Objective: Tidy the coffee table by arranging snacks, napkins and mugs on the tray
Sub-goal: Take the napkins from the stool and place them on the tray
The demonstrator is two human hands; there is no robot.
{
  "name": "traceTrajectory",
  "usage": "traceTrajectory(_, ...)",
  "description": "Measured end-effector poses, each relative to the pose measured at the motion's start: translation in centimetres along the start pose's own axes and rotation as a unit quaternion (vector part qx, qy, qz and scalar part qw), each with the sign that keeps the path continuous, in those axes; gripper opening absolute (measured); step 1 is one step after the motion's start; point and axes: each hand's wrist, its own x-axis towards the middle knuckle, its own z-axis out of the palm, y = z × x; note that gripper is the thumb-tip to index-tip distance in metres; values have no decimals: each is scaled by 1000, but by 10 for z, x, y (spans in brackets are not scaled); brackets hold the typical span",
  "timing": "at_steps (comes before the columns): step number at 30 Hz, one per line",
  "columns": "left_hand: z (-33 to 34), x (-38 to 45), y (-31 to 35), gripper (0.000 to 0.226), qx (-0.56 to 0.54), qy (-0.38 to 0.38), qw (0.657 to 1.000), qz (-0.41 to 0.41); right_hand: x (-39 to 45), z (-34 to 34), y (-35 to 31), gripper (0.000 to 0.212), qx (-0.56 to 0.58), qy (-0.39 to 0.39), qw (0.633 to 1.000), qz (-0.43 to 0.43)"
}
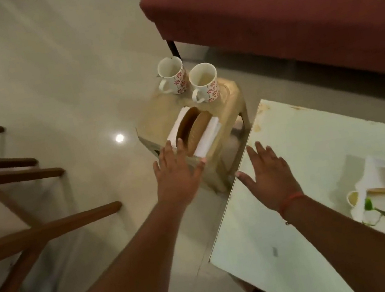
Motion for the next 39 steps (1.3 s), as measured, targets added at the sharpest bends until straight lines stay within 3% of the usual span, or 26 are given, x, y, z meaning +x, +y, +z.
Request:
traceTrajectory(3, -5, 27, -11, 79, -109, 0, 993, -44, 26, -5, -30, 75, 46, -6, 999, -10)
traceTrajectory(6, -10, 55, -13, 72, -251, -18, 964, -84, 54, -9, -60, 71, 138, -19, 990, 14)
traceTrajectory(11, -25, 86, 3, 58, -361, -68, 920, -135, 85, -23, -100, 55, 325, -38, 941, 89)
traceTrajectory(16, -24, 109, 6, 59, -389, -90, 898, -186, 107, -28, -121, 45, 388, -51, 910, 135)
traceTrajectory(25, -13, 121, -1, 68, -408, -129, 884, -187, 119, -19, -134, 63, 481, -96, 855, 170)
traceTrajectory(32, -13, 83, 22, 57, -459, -72, 875, -136, 78, -17, -117, 65, 565, -38, 812, 140)
traceTrajectory(39, 32, 2, 109, 45, -499, -107, 851, -122, -12, -30, -33, 40, 589, 50, 789, 168)
